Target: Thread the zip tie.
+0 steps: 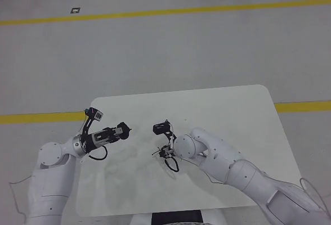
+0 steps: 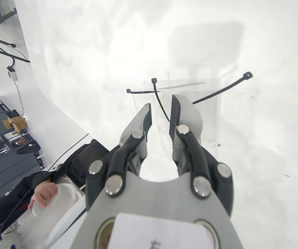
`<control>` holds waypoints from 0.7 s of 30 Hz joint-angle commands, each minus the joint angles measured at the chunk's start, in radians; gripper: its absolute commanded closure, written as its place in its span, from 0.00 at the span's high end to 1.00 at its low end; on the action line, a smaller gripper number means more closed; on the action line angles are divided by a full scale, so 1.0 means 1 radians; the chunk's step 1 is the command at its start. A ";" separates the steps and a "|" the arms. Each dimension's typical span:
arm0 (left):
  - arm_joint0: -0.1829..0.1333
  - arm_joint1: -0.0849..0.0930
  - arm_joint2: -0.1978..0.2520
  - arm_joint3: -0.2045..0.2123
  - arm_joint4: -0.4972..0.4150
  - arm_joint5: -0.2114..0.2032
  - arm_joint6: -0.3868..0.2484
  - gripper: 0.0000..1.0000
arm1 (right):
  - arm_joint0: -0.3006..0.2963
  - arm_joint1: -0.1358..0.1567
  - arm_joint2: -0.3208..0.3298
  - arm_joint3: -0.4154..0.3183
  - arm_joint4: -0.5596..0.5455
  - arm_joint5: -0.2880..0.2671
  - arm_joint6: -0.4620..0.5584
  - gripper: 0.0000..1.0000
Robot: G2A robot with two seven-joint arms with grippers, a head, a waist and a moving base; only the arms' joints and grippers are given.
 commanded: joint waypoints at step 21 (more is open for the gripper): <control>0.000 0.000 0.000 0.000 0.000 0.000 0.000 0.00 | -0.021 -0.044 0.032 0.038 -0.060 0.000 0.039 0.16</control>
